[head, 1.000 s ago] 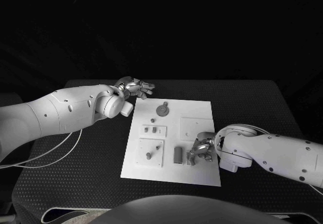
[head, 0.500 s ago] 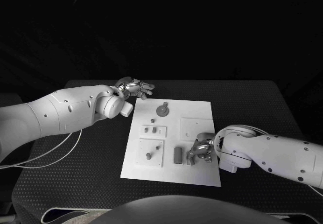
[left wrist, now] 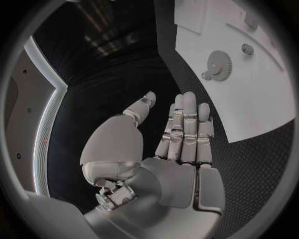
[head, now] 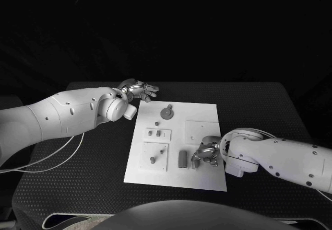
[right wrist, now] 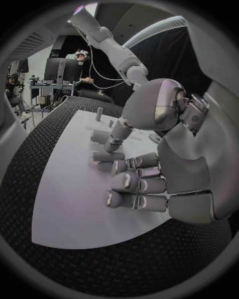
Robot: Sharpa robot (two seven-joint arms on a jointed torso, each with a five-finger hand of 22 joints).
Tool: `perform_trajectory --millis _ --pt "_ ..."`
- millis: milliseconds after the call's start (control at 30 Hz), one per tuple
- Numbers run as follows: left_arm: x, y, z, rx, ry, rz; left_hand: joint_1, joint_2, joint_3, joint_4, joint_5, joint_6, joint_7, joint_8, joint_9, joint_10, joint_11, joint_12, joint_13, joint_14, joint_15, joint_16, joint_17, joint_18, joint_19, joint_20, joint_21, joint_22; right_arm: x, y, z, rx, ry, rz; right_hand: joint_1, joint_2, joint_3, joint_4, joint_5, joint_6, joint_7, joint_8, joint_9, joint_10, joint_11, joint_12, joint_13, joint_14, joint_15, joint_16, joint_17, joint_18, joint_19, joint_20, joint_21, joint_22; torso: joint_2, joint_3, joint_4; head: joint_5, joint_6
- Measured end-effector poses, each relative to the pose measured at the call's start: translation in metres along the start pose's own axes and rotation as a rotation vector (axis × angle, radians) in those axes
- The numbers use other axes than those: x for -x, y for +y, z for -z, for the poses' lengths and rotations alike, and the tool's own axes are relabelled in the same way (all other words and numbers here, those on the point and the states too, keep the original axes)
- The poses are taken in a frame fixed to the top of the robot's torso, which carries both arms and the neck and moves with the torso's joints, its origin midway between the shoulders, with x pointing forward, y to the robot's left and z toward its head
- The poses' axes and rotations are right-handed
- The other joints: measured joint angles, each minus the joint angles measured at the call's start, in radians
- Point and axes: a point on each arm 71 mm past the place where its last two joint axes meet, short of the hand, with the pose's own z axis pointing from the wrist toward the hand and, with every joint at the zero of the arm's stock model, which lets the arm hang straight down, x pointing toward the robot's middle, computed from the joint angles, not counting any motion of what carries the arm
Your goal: Assemble the parts on the task board
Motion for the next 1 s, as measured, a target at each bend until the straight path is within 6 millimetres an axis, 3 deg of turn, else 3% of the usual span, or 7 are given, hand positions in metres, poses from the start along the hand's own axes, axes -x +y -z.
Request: perform_trajectory --millis 600,733,1000 --pt "-0.0001 0.0002 0.0000 0.002 0.002 -0.002 0.000 0.000 0.000 0.000 0.000 0.000 0.000 0.000 -0.001 0.000 0.000 0.000 0.000 0.000 0.000 0.000 0.001 0.000 0.000 0.000 0.000 0.000 -0.0062 0.0050 0.0030 0.027 0.026 0.018 -0.012 -0.004 0.011 -0.015 0.014 0.001 -0.001 -0.001 -0.002 0.000 0.000 0.000 0.000 0.001 0.002 0.000 0.001 0.000 0.005 -0.002 0.001 0.002 0.000 0.0009 -0.0006 0.002 -0.003" --pt "0.0001 0.0003 0.0001 0.003 0.002 -0.002 0.000 0.000 0.000 0.000 0.000 0.000 0.000 0.000 -0.001 0.000 0.000 0.000 0.000 0.000 0.000 0.000 0.001 0.000 0.000 0.000 0.000 0.001 -0.0071 0.0053 0.0038 0.033 0.029 0.026 -0.007 0.011 0.016 -0.036 0.040 0.002 -0.002 -0.001 -0.002 0.000 0.000 0.000 0.001 0.001 0.002 0.000 0.001 0.000 0.002 -0.006 0.004 0.003 0.000 0.0009 -0.0005 0.002 -0.004" --pt "0.0000 0.0003 0.0000 0.003 0.003 -0.003 0.000 0.000 0.000 0.000 0.000 0.000 0.000 0.000 -0.001 0.000 0.000 0.000 0.000 0.000 0.000 0.000 0.001 0.000 0.000 0.000 0.000 0.001 -0.0068 0.0051 0.0033 0.038 0.028 0.031 -0.008 0.017 0.014 -0.039 0.041 0.003 -0.003 -0.001 -0.003 0.000 0.000 0.000 0.001 0.001 0.002 0.000 0.001 0.000 0.001 -0.006 0.004 0.003 0.000 0.0006 -0.0003 0.003 -0.003"
